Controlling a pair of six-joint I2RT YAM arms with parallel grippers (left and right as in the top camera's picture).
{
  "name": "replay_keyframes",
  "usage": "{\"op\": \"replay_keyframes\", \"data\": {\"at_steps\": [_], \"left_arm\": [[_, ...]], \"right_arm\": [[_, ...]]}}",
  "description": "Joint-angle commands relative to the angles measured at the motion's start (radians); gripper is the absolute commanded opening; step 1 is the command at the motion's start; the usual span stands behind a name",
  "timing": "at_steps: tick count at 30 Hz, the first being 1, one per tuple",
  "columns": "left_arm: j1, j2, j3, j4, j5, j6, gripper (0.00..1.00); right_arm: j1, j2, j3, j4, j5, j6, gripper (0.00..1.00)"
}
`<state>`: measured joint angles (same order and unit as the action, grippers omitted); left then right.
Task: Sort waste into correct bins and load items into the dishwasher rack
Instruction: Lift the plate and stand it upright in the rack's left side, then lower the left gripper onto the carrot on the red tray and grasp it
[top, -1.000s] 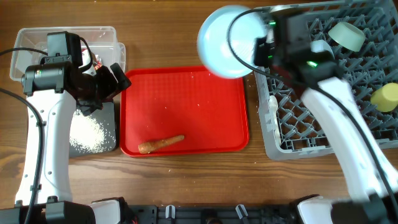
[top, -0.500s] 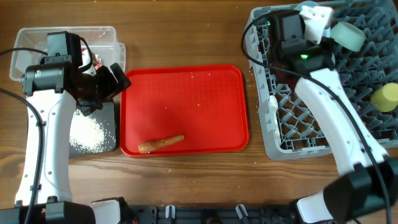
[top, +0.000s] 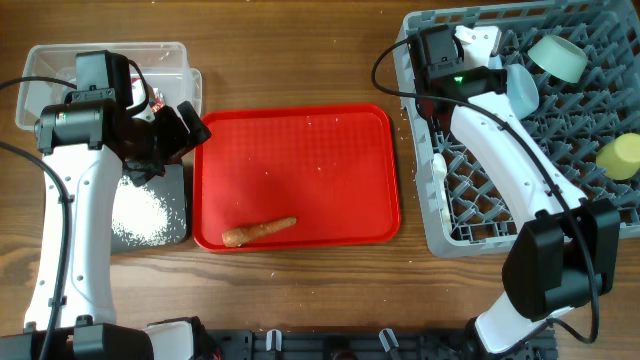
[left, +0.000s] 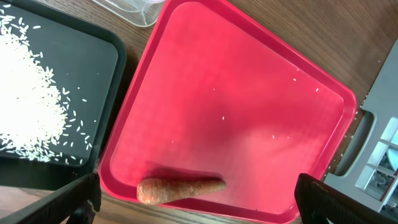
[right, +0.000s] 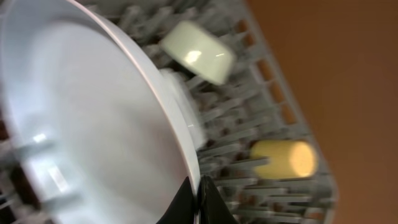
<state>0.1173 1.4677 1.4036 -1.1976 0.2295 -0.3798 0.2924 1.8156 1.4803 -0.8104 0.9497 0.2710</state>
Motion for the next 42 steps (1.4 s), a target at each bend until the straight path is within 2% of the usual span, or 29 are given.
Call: {"op": "replay_keyframes", "data": {"at_steps": [1,2,4,8,9,12,14,15,17,19,23,25,28,33,35,36,37,39,42], "left_arm": [[0.003,-0.005,0.008,0.000,0.000,0.005,1.00],[0.003,-0.005,0.008,0.000,0.000,0.005,1.00],[0.003,-0.005,0.008,0.000,0.001,0.005,1.00],[0.003,-0.005,0.008,0.001,0.001,0.005,1.00],[0.003,-0.005,0.008,0.001,0.000,0.005,1.00],[0.003,-0.005,0.008,0.001,0.000,0.005,1.00],[0.003,-0.005,0.008,0.001,0.000,0.005,1.00],[0.003,-0.005,0.008,0.000,0.000,0.005,1.00],[0.003,-0.005,0.008,0.001,0.000,0.005,1.00],[0.003,-0.005,0.008,0.001,0.000,0.005,1.00],[0.003,-0.005,0.008,0.000,0.000,0.005,1.00],[0.003,-0.005,0.008,-0.001,0.001,0.005,1.00],[-0.012,-0.005,0.008,-0.042,0.000,0.022,1.00],[-0.155,-0.005,-0.042,-0.095,-0.016,0.029,1.00],[-0.229,-0.005,-0.093,-0.101,-0.018,-0.055,1.00],[-0.257,-0.005,-0.120,-0.101,-0.018,-0.137,1.00],[-0.281,-0.005,-0.145,-0.101,-0.018,-0.234,1.00],[-0.335,-0.005,-0.219,-0.093,0.003,-0.531,1.00],[-0.385,-0.005,-0.294,-0.030,0.004,-0.756,1.00]], "right_arm": [[0.042,0.006,-0.003,0.022,-0.226,0.017,0.06],[0.060,0.006,-0.003,0.031,-0.253,0.017,0.09],[0.085,0.004,-0.003,0.031,-0.264,0.018,0.26],[0.128,-0.025,-0.003,-0.007,-0.278,0.016,0.31],[0.134,-0.043,-0.003,-0.019,-0.278,0.017,0.36],[0.136,-0.110,-0.003,-0.039,-0.314,0.017,0.53],[0.136,-0.171,-0.003,-0.043,-0.381,0.016,0.71],[0.136,-0.206,-0.003,-0.043,-0.434,0.003,0.77],[0.136,-0.259,-0.003,-0.037,-0.590,-0.088,0.80],[0.136,-0.304,-0.003,-0.046,-0.888,-0.224,0.81],[0.144,-0.306,-0.003,-0.111,-1.289,-0.354,0.81],[0.156,-0.298,-0.003,-0.153,-1.286,-0.369,0.84],[0.157,-0.291,-0.003,-0.183,-1.150,-0.213,0.85],[0.135,-0.294,-0.003,-0.206,-0.989,-0.129,0.87],[0.094,-0.301,-0.003,-0.230,-0.958,-0.105,0.88],[0.072,-0.303,-0.003,-0.240,-0.951,-0.103,0.88],[0.047,-0.305,-0.003,-0.253,-0.948,-0.104,0.88],[-0.020,-0.308,-0.003,-0.280,-0.948,-0.103,0.88],[-0.108,-0.308,-0.003,-0.308,-0.949,-0.104,0.88]]}}
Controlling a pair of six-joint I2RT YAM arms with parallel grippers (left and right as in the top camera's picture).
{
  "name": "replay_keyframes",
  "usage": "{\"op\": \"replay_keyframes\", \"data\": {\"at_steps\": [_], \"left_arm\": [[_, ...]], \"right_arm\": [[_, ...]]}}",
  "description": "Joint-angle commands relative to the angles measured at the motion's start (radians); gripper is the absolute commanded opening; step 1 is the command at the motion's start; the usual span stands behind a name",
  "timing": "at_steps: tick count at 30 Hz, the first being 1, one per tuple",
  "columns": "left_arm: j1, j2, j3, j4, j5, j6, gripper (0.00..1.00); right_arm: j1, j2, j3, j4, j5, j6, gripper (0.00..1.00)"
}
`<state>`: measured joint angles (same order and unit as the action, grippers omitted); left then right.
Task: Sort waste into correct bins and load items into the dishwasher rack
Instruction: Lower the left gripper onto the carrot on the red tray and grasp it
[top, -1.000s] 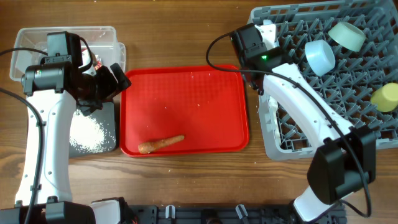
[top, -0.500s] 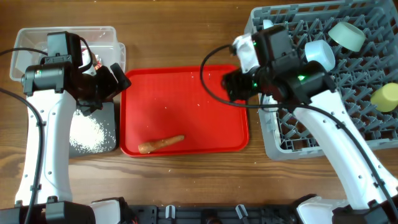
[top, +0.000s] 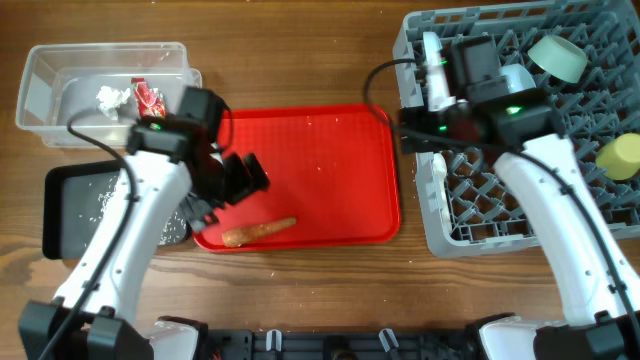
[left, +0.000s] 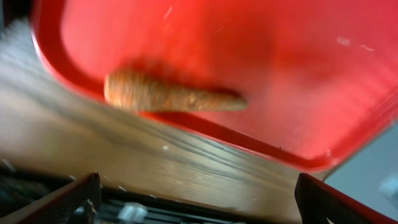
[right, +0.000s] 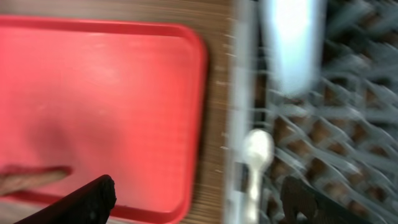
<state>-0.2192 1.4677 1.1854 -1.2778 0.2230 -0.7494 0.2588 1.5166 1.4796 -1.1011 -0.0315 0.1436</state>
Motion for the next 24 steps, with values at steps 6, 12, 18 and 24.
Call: {"op": "replay_keyframes", "data": {"at_steps": [6,12,18,24], "left_arm": [[-0.132,-0.005,-0.246,0.340,-0.021,-0.633,1.00],[-0.139,0.009,-0.363,0.492,-0.050,-0.785,0.99],[-0.139,0.038,-0.399,0.512,-0.135,-0.785,0.98],[-0.137,0.101,-0.429,0.595,-0.198,-0.785,0.91]], "right_arm": [[-0.193,-0.009,-0.003,-0.054,0.000,0.024,0.88],[-0.195,-0.009,-0.003,-0.055,-0.006,0.019,0.89],[-0.195,-0.009,-0.003,-0.055,-0.006,0.020,0.89],[-0.195,-0.009,-0.003,-0.056,-0.006,0.019,0.89]]}}
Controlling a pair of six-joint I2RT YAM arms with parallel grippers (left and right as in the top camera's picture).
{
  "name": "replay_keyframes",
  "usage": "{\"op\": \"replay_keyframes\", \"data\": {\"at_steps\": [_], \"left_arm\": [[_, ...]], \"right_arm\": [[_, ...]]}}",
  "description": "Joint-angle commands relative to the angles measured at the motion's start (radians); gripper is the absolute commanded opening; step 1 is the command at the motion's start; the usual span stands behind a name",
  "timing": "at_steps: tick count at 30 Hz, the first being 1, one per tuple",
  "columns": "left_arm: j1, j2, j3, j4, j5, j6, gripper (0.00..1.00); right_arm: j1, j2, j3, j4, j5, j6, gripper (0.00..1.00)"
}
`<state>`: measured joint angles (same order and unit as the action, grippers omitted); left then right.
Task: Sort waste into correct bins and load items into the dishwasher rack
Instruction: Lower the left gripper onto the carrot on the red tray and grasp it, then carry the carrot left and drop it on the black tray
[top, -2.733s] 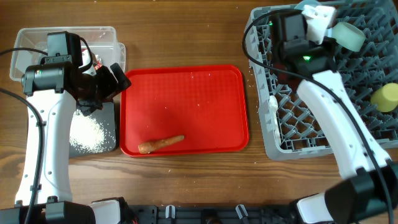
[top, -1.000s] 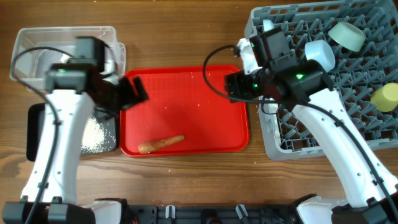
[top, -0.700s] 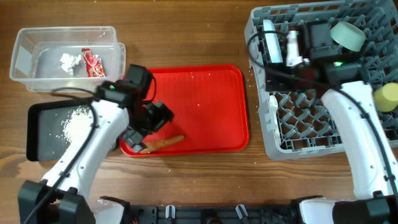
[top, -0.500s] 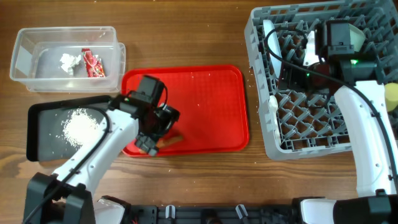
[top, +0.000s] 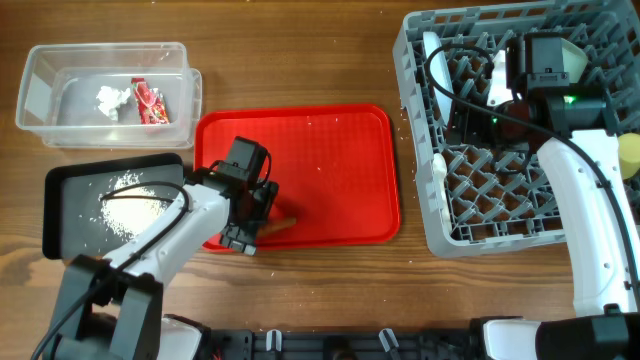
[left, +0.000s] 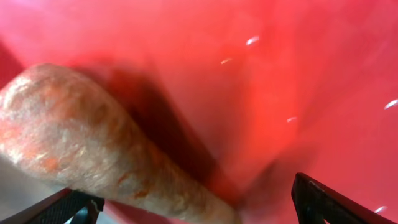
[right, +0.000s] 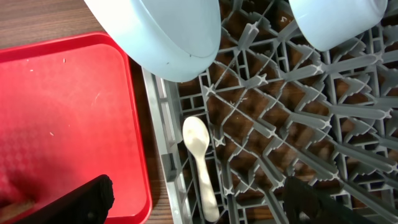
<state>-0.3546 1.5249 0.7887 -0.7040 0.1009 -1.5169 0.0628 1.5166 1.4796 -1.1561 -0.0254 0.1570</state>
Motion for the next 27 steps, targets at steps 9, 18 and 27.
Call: {"op": "replay_keyframes", "data": {"at_steps": [9,18,27], "left_arm": [[0.060,0.044,-0.032,0.036,-0.148,-0.005,0.27],[0.129,0.010,0.011,0.061,-0.144,0.262,0.09],[0.159,-0.209,0.102,0.052,-0.248,0.549,0.04]], "right_arm": [[0.002,-0.009,-0.003,-0.005,-0.012,0.006,0.90],[0.002,-0.009,-0.003,-0.004,-0.011,0.006,0.90],[0.002,-0.009,-0.003,-0.004,-0.011,0.002,0.89]]}}
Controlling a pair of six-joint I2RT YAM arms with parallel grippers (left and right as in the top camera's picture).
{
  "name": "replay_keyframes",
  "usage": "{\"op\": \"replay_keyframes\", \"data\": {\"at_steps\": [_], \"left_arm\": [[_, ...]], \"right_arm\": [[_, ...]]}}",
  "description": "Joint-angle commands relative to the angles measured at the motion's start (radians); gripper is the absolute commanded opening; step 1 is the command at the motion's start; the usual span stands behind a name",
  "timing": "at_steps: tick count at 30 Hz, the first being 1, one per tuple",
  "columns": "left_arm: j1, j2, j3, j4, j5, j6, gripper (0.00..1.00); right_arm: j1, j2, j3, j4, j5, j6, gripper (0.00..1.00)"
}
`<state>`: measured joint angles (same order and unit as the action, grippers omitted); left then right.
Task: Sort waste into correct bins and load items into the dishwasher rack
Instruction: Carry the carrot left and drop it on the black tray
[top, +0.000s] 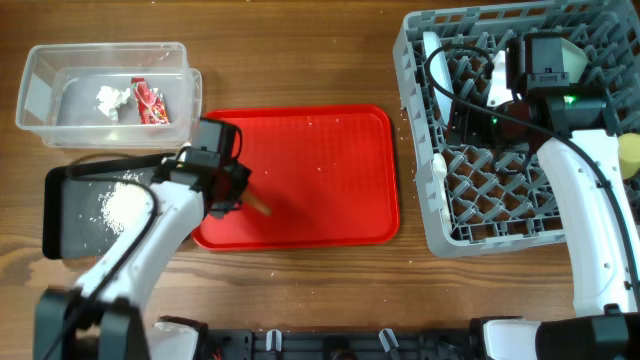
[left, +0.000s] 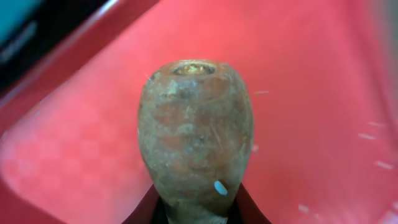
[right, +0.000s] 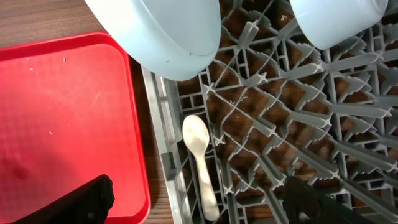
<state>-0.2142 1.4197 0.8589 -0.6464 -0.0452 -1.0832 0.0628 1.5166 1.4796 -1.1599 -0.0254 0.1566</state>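
Observation:
A brown-orange carrot (left: 196, 130) fills the left wrist view, end-on above the red tray (left: 311, 74). My left gripper (left: 196, 208) is shut on it, with dark fingers on both sides of its lower part. Overhead, the left gripper (top: 238, 190) is at the tray's left side and the carrot's tip (top: 261, 208) pokes out to the right. My right gripper (right: 199, 205) hangs open and holds nothing over the grey dishwasher rack (top: 520, 215). A white spoon (right: 202, 165) lies in the rack below it.
A black tray (top: 70, 190) with white rice (top: 125, 205) sits left of the red tray. A clear bin (top: 40, 100) with wrappers is at the back left. The rack holds a white bowl (right: 161, 31), a pale cup (right: 336, 18) and a yellow cup (top: 630, 150).
My left gripper was open around the carrot lying at the tray's front left. Now it is shut on the carrot and holds it off the tray near the left rim. The right arm has not moved.
My left gripper was open at the red tray's left edge while the right was shut on a white dish at the rack. Then the dish stood in the rack and the right was open. The left reached the carrot, closed in on it, and now holds it.

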Motion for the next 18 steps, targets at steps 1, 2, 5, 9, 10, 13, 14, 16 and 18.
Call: {"op": "replay_keyframes", "data": {"at_steps": [1,2,5,9,10,13,14,16,18], "left_arm": [[0.032,-0.128,0.032,-0.012,-0.134,0.115,0.04],[0.050,-0.149,0.032,-0.019,-0.160,0.115,0.04],[0.169,-0.182,0.032,-0.045,-0.196,0.115,0.04],[0.372,-0.163,0.032,-0.041,-0.195,0.115,0.04],[0.426,-0.154,0.032,-0.032,-0.196,0.115,0.04],[0.571,-0.111,0.031,0.000,-0.196,0.115,0.04],[0.674,-0.051,0.031,0.030,-0.187,0.114,0.04],[0.721,-0.005,0.031,0.042,-0.187,0.111,0.04],[0.760,0.054,0.031,0.068,-0.188,0.111,0.05]], "right_arm": [[0.002,-0.009,-0.003,0.000,-0.011,0.003,0.89],[0.002,-0.009,-0.003,0.000,-0.011,0.003,0.90],[0.002,-0.009,-0.003,0.000,-0.011,0.003,0.89],[0.002,-0.009,-0.003,0.000,-0.011,0.003,0.90],[0.002,-0.009,-0.003,0.000,-0.011,0.003,0.89],[0.002,-0.009,-0.003,-0.001,-0.011,0.003,0.90],[0.002,-0.009,-0.003,-0.001,-0.011,0.002,0.89],[0.002,-0.009,-0.003,-0.001,-0.011,0.003,0.90],[0.002,-0.009,-0.003,-0.002,-0.011,0.003,0.90]]}}
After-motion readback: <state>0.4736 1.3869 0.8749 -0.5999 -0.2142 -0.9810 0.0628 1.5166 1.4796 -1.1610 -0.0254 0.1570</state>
